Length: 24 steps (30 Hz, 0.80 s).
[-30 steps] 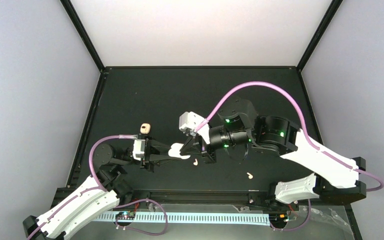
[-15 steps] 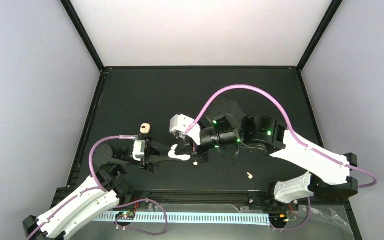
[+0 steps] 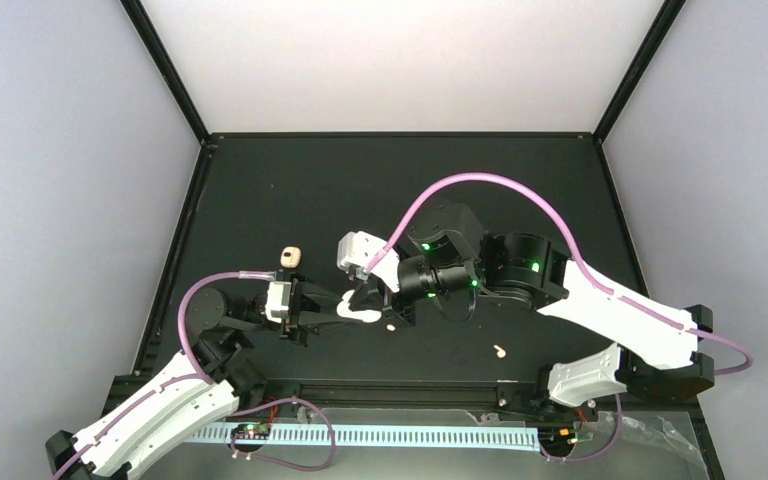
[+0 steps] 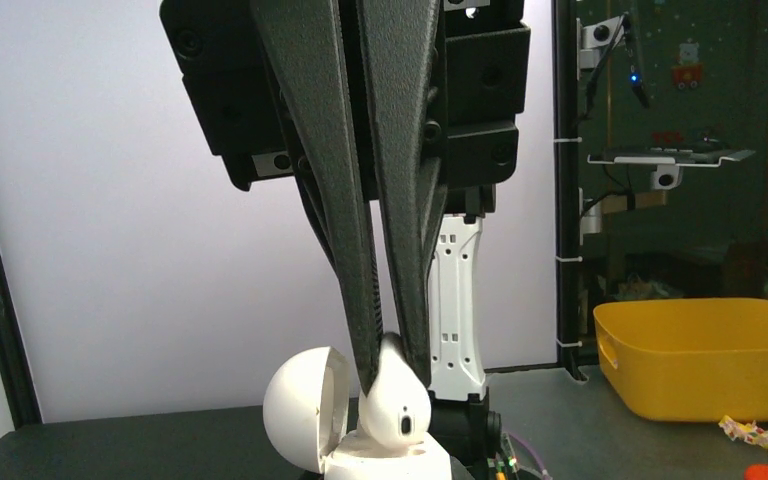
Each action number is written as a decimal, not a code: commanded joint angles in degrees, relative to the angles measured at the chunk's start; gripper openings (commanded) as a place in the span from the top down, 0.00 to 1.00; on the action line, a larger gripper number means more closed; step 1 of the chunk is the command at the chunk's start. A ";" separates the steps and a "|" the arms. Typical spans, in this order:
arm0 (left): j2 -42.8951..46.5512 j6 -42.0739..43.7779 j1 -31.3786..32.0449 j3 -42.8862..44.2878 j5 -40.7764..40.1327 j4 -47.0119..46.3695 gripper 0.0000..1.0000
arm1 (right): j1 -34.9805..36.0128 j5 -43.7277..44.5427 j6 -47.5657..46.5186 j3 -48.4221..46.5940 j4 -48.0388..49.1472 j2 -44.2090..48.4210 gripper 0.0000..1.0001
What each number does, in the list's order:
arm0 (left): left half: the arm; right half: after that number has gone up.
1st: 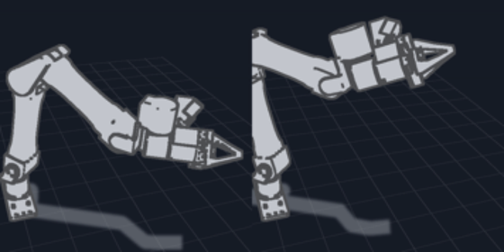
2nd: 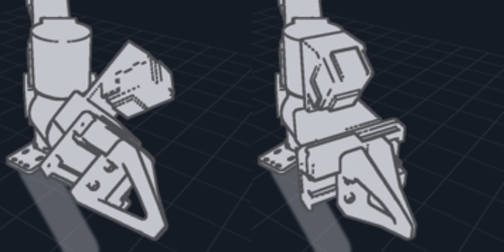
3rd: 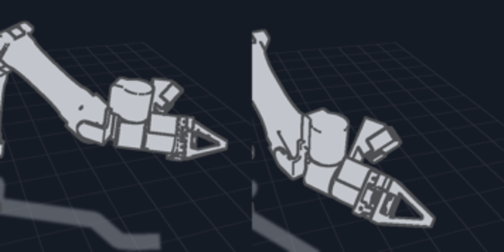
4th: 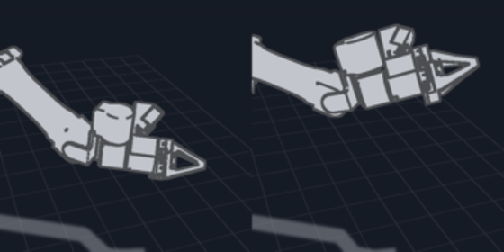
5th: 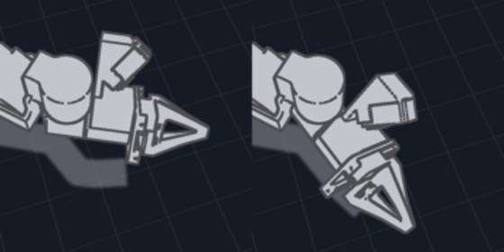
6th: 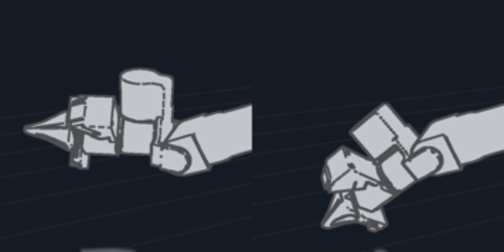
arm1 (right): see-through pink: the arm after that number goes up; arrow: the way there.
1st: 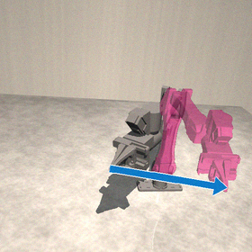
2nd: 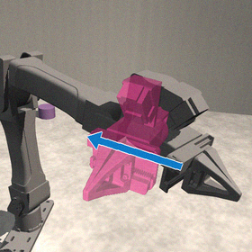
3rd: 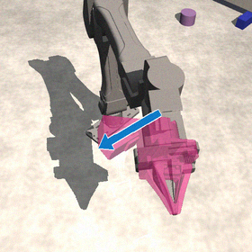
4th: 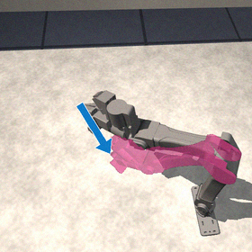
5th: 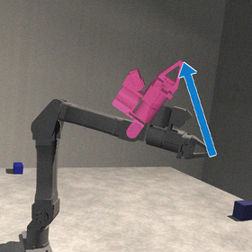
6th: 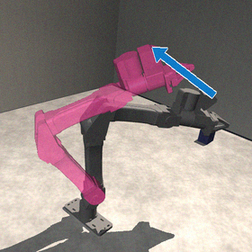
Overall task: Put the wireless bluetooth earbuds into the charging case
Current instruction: Place the earbud in the charging case.
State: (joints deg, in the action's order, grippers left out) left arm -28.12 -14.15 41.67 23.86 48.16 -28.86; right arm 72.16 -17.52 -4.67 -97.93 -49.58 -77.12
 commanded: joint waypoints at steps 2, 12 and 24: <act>0.61 -0.09 0.27 2.09 -0.04 -0.94 0.98 | 0.93 1.82 -0.41 -0.90 -1.11 -1.31 0.99; 1.06 -0.17 0.30 2.25 -0.26 -1.01 0.99 | 1.14 4.06 -0.04 -0.59 -1.17 -1.62 0.99; 0.61 0.08 0.40 1.71 -0.43 -0.85 0.98 | 1.14 3.37 2.07 -2.64 0.50 0.36 0.77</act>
State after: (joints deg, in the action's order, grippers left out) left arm -27.75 -14.13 41.71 23.88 47.42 -28.34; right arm 73.17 -15.09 -3.57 -98.02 -49.76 -78.35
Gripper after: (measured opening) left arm 0.219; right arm 0.213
